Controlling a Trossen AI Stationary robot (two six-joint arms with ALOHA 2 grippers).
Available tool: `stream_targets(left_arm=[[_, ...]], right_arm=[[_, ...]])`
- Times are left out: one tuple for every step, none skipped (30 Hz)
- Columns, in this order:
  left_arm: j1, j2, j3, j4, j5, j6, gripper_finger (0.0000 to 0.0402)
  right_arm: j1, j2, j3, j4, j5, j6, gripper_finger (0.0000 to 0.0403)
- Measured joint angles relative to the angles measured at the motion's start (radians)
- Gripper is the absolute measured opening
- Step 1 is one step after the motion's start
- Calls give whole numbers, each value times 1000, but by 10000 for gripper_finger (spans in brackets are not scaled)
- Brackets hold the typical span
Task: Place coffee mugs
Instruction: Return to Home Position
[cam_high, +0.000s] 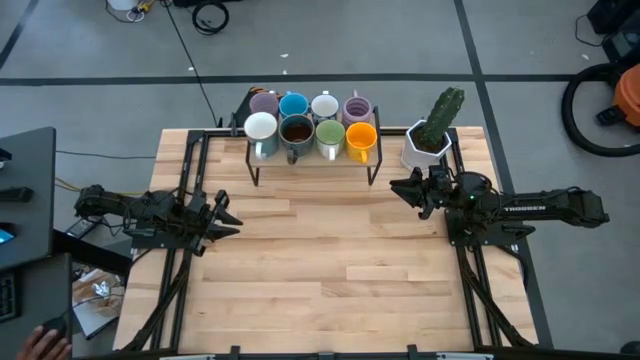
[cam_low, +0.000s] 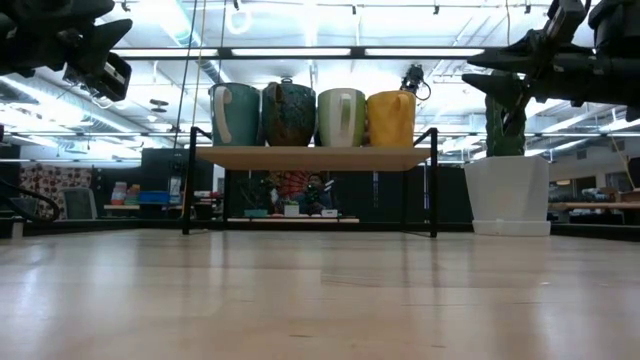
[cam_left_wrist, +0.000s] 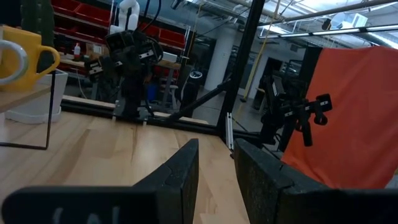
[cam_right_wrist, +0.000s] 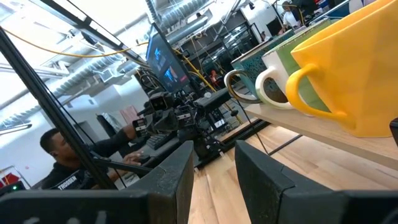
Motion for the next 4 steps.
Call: stream_targets(left_arm=[[0,0,0,0,0,0,108],[0,0,0,0,0,0,108],[0,0,0,0,0,0,107],[0,0,0,0,0,0,107]], right_arm=[[0,0,0,0,0,0,124],[0,0,0,0,0,0,124],[0,0,0,0,0,0,124],[0,0,0,0,0,0,124]])
